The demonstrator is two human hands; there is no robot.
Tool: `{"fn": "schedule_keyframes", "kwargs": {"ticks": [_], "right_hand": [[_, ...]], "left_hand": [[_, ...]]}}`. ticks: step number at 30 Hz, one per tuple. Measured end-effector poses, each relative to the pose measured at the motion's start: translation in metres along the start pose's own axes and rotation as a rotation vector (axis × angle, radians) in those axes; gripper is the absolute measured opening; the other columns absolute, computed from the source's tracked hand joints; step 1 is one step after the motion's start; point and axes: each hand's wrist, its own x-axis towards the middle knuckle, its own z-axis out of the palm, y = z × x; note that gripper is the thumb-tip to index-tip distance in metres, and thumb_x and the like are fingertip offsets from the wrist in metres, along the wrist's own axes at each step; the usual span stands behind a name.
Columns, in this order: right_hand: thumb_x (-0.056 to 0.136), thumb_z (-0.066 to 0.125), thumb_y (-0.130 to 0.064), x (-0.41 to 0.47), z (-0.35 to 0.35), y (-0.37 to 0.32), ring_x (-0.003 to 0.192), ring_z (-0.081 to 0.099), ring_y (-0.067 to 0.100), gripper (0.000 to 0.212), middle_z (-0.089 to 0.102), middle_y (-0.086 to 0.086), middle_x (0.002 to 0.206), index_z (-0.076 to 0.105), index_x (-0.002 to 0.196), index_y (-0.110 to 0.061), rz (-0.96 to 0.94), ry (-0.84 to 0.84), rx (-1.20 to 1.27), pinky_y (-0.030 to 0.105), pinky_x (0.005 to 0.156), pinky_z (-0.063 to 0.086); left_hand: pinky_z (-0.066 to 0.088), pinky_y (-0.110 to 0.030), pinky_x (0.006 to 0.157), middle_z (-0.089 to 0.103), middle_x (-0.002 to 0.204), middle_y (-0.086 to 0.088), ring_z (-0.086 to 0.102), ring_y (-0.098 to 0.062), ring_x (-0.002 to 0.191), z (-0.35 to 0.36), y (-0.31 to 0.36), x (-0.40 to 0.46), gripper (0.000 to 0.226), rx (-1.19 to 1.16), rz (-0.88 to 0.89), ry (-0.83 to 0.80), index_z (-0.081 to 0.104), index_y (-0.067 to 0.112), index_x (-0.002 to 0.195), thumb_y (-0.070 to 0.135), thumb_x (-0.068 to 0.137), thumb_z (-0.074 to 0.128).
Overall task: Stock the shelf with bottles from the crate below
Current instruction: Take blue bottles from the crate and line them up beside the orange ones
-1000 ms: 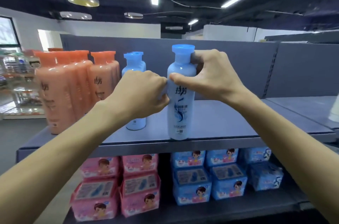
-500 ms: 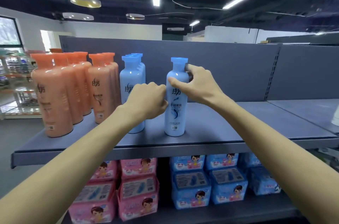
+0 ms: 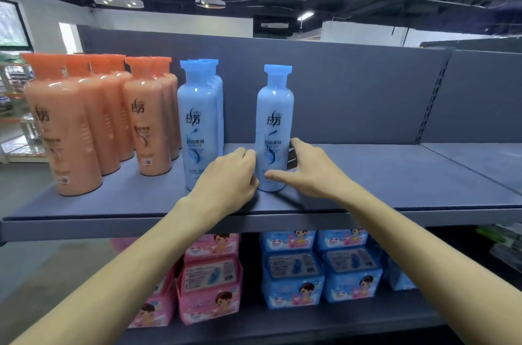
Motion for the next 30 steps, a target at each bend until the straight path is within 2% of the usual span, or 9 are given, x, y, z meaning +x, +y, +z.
{"fn": "schedule_keyframes", "kwargs": {"ticks": [3, 5, 10, 13, 16, 22, 28, 30], "right_hand": [[0.08, 0.078, -0.041, 0.014, 0.004, 0.008, 0.099, 0.063, 0.011, 0.056, 0.065, -0.007, 0.117, 0.052, 0.122, -0.015, 0.018, 0.002, 0.009, 0.027, 0.083, 0.053], [0.081, 0.078, -0.041, 0.026, 0.005, 0.012, 0.098, 0.064, 0.014, 0.055, 0.065, -0.005, 0.117, 0.051, 0.121, -0.014, 0.036, 0.002, 0.007, 0.029, 0.081, 0.053], [0.083, 0.075, -0.042, 0.065, 0.011, 0.027, 0.1, 0.064, 0.021, 0.053, 0.064, 0.004, 0.116, 0.049, 0.116, -0.011, 0.064, -0.029, -0.005, 0.037, 0.083, 0.055], [0.085, 0.074, -0.044, 0.089, 0.017, 0.032, 0.087, 0.059, 0.02, 0.052, 0.061, 0.004, 0.107, 0.046, 0.112, -0.009, 0.065, -0.035, -0.035, 0.028, 0.062, 0.046], [0.086, 0.073, -0.044, 0.111, 0.026, 0.036, 0.076, 0.053, 0.017, 0.051, 0.057, 0.003, 0.099, 0.045, 0.11, -0.009, 0.059, -0.044, -0.037, 0.026, 0.055, 0.038], [0.088, 0.071, -0.043, 0.145, 0.039, 0.04, 0.079, 0.053, 0.02, 0.05, 0.057, 0.006, 0.103, 0.043, 0.111, -0.009, 0.039, -0.069, -0.019, 0.025, 0.054, 0.037], [0.088, 0.07, -0.044, 0.164, 0.048, 0.049, 0.085, 0.053, 0.023, 0.054, 0.057, 0.008, 0.109, 0.044, 0.115, -0.005, 0.016, -0.072, -0.021, 0.026, 0.057, 0.038], [0.088, 0.071, -0.043, 0.167, 0.051, 0.051, 0.087, 0.052, 0.023, 0.055, 0.057, 0.01, 0.112, 0.045, 0.117, -0.005, 0.012, -0.052, -0.03, 0.028, 0.063, 0.038]], "left_hand": [[0.035, -0.037, 0.062, 0.048, 0.095, -0.009, 0.054, -0.035, 0.086, 0.01, 0.002, 0.01, 0.008, 0.033, -0.025, -0.009, 0.036, 0.014, 0.089, 0.013, 0.091, 0.044], [0.034, -0.035, 0.062, 0.048, 0.1, -0.01, 0.054, -0.034, 0.089, 0.015, 0.003, 0.02, 0.007, 0.078, -0.052, -0.033, 0.041, 0.012, 0.094, 0.006, 0.091, 0.043], [0.033, -0.032, 0.065, 0.049, 0.108, -0.013, 0.057, -0.033, 0.096, 0.031, 0.005, 0.052, 0.021, 0.155, -0.179, -0.05, 0.047, 0.005, 0.107, -0.005, 0.088, 0.044], [0.04, -0.033, 0.071, 0.051, 0.114, -0.015, 0.057, -0.033, 0.1, 0.043, 0.006, 0.072, 0.025, 0.143, -0.286, -0.08, 0.048, 0.002, 0.111, -0.007, 0.087, 0.046], [0.042, -0.032, 0.074, 0.05, 0.117, -0.015, 0.057, -0.031, 0.103, 0.057, -0.002, 0.086, 0.026, 0.145, -0.375, -0.07, 0.048, 0.001, 0.114, -0.005, 0.088, 0.05], [0.048, -0.032, 0.083, 0.049, 0.119, -0.014, 0.058, -0.028, 0.103, 0.078, -0.018, 0.106, 0.031, 0.194, -0.421, -0.091, 0.046, 0.0, 0.119, -0.001, 0.089, 0.049], [0.048, -0.033, 0.084, 0.047, 0.122, -0.015, 0.057, -0.03, 0.107, 0.09, -0.026, 0.119, 0.028, 0.154, -0.49, -0.057, 0.043, -0.001, 0.12, -0.001, 0.092, 0.048], [0.048, -0.032, 0.082, 0.047, 0.122, -0.015, 0.056, -0.029, 0.108, 0.092, -0.026, 0.121, 0.027, 0.155, -0.508, -0.045, 0.044, -0.001, 0.12, 0.0, 0.093, 0.048]]}}
